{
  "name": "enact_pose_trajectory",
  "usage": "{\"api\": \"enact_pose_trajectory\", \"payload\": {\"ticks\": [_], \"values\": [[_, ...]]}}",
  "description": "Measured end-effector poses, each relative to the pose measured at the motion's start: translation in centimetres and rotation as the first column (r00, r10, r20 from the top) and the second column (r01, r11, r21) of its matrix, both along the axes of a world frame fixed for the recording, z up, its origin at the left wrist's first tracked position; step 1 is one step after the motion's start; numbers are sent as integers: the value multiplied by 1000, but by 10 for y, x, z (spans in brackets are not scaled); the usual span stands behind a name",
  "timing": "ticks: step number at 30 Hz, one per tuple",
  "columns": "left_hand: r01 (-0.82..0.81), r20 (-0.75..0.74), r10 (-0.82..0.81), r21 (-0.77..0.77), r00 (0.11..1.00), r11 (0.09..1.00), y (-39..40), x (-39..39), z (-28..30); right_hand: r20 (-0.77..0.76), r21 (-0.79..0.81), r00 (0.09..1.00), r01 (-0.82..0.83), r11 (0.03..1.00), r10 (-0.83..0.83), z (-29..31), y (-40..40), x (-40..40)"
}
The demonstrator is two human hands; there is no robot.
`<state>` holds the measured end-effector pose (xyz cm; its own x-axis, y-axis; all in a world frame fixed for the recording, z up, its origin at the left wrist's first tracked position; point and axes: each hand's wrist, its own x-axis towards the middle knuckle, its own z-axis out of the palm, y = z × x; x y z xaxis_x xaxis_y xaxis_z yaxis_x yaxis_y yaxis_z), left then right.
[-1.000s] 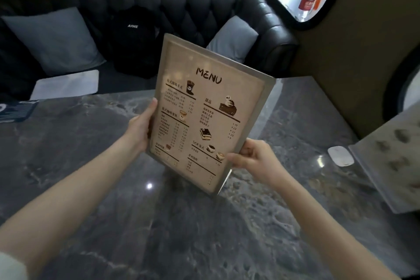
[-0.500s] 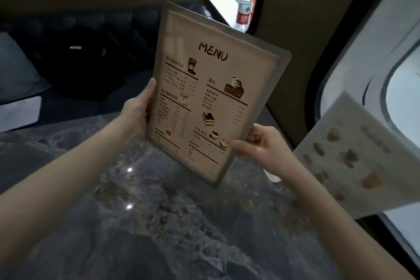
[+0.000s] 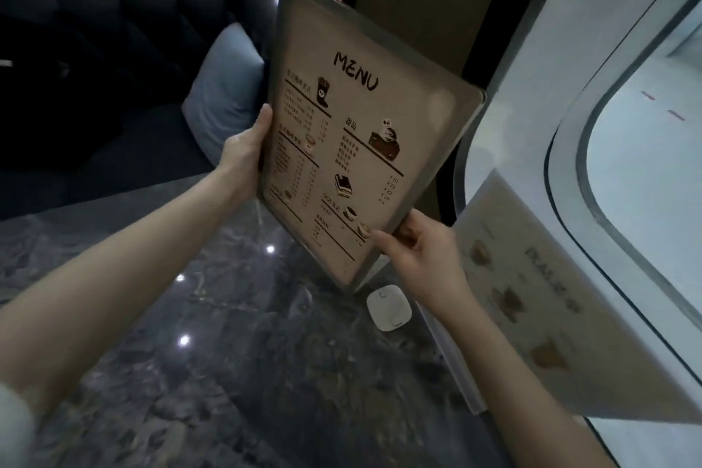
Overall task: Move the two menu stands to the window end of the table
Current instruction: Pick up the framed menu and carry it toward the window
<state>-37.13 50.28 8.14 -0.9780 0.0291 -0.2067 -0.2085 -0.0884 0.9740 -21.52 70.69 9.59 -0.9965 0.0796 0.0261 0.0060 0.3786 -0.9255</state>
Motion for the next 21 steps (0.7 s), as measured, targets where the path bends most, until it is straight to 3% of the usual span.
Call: {"api": "enact_pose_trajectory", "payload": {"ticks": [4,11,21], "values": [[87,24,-87,-13,996,996,29,-29,-19,47,-64,995,94,993,-91,-27,11,-7],[237,53,-233,-88,971,968,64,-60,-63,67,-3,977,203,979,-203,-74,22,-10],[355,67,-349,-127,935,926,71,-81,-94,101,58,970,216,975,-221,-97,17,-15]]}}
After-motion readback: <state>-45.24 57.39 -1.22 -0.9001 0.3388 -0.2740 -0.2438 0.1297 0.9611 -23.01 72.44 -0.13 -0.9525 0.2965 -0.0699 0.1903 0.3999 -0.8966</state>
